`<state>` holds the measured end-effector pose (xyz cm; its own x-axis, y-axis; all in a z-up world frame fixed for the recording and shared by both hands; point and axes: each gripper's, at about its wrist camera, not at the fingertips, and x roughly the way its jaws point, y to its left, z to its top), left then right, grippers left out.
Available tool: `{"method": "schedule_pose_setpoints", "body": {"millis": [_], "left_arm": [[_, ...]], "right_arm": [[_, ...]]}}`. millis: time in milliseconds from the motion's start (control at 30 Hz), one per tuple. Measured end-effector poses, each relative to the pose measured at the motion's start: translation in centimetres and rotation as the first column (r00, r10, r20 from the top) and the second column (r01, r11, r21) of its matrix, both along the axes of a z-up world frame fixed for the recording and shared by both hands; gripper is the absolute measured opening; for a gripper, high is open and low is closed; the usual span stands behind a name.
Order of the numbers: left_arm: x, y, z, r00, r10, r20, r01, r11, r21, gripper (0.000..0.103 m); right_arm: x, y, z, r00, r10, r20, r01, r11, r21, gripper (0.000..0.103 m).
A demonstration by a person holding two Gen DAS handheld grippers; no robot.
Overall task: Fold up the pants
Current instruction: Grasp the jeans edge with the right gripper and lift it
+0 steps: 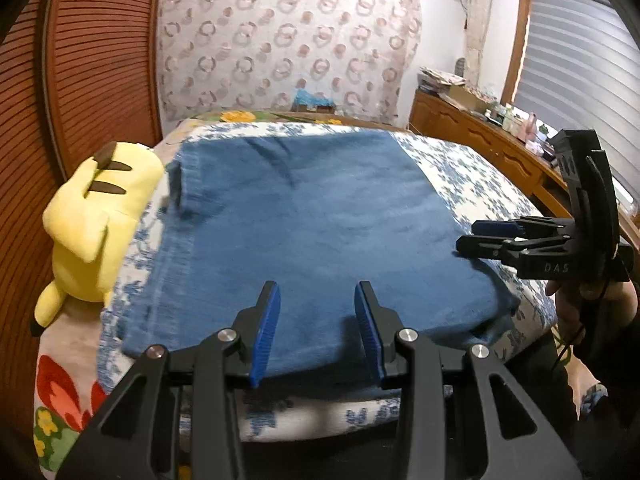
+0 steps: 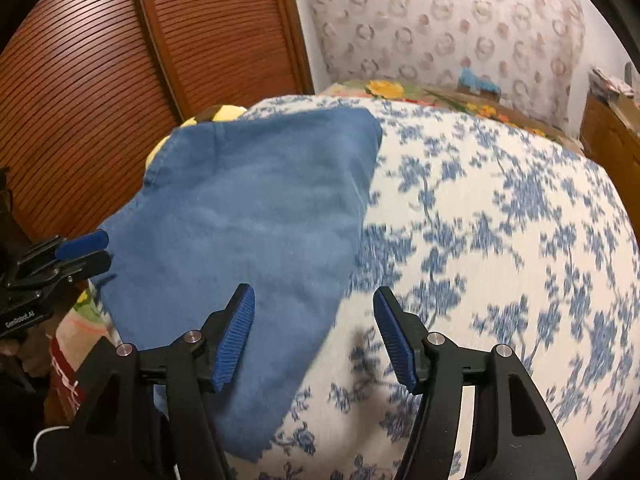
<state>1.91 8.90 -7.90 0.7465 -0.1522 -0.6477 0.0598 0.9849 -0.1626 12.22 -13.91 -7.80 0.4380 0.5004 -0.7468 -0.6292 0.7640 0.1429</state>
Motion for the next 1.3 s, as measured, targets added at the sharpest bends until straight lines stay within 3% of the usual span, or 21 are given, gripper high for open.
{"method": "schedule_pose_setpoints", "body": {"millis": [300,733,867,1000,1067,1300], "left_arm": [[0.0,-1.0,-2.8,0.997,-0.026,-0.067,0.025,1.000,-0.018,0.038],[-0.5,-0.9,-3.2,0.998,-0.040,-0.054,0.038,0.999,-0.033,0.038],[-0.4,-0.9,-3.3,0.998,-0.041,-0.052,0.039,0.999,-0.031,0.038],[-0.5,-1.1,-3.4,0.998,-0.041,-0.047,0.040,0.999,-0.026,0.038],[-0.5,-1.1,-3.4,0.998,-0.040,-0.046,0.039,0.999,-0.029,0.038],[-0.6,-0.9,-3.2,0.998,-0.042,-0.050,0.040,0.998,-0.044,0.038]], "right_arm": [[-1.1,0.1,-1.7,0.999,0.011,-0.051,-0.010,1.000,0.018,0.063],[-0.9,0.7,-2.3,0.998,0.022,-0.058,-0.020,0.999,0.034,0.063],[-0.8,0.8,-2.3,0.996,0.042,-0.080,-0.036,0.997,0.075,0.047],[-1.2,1.2,-1.2,0.997,0.067,-0.044,-0.063,0.994,0.091,0.025],[-1.3,1.3,-0.3,0.996,0.078,-0.032,-0.074,0.991,0.113,0.018],[-2.7,2.8,3.3,0.990,0.131,0.054,-0.138,0.976,0.167,0.014]]}}
